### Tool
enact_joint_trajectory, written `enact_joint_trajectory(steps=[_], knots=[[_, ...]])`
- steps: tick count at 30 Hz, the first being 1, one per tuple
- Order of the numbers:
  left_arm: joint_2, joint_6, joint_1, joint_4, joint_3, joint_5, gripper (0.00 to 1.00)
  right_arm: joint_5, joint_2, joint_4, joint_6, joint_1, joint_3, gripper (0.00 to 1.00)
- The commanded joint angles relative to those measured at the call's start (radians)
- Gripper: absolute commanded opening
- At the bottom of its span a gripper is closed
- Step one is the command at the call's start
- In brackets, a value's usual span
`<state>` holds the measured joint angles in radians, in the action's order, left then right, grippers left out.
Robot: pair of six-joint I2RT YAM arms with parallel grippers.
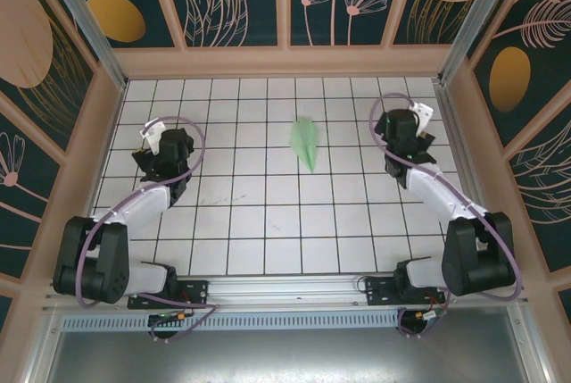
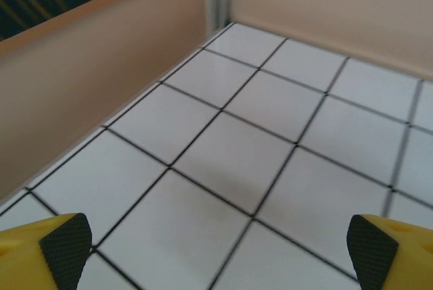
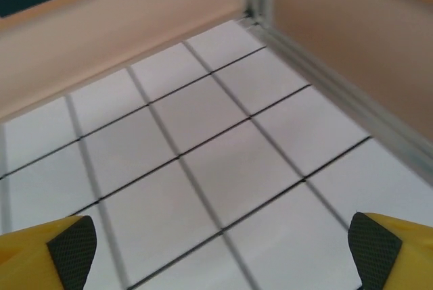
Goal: Fold a paper plane with a square sheet of paper (pick it up from the middle)
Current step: Move a paper plane to the center of the table, then reset both arms
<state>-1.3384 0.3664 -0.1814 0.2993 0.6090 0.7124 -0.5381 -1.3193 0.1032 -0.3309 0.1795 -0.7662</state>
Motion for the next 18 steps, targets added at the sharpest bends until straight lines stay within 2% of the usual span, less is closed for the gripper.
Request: enact_joint_trajectory(steps=[1, 4, 9, 14, 18], knots=[[0.025, -0.116, 0.021, 0.218, -0.085, 0.062, 0.98, -0.03, 0.035, 0.261, 0.103, -0.035, 0.13, 0.99], [0.022, -0.191, 0.026, 0.379, -0.172, 0.032, 0.99, -0.025, 0.023, 0.368, 0.138, -0.061, 0.224, 0.99], [0.003, -0.26, 0.059, 0.62, -0.277, -0.168, 0.99, 0.034, -0.013, 0.615, 0.237, -0.08, 0.359, 0.99], [-0.07, -0.294, 0.106, 0.831, -0.345, -0.368, 0.98, 0.181, -0.041, 0.86, 0.299, -0.113, 0.47, 0.99], [-0.137, -0.277, 0.154, 0.935, -0.366, -0.491, 0.99, 0.29, -0.063, 0.961, 0.302, -0.155, 0.514, 0.99]])
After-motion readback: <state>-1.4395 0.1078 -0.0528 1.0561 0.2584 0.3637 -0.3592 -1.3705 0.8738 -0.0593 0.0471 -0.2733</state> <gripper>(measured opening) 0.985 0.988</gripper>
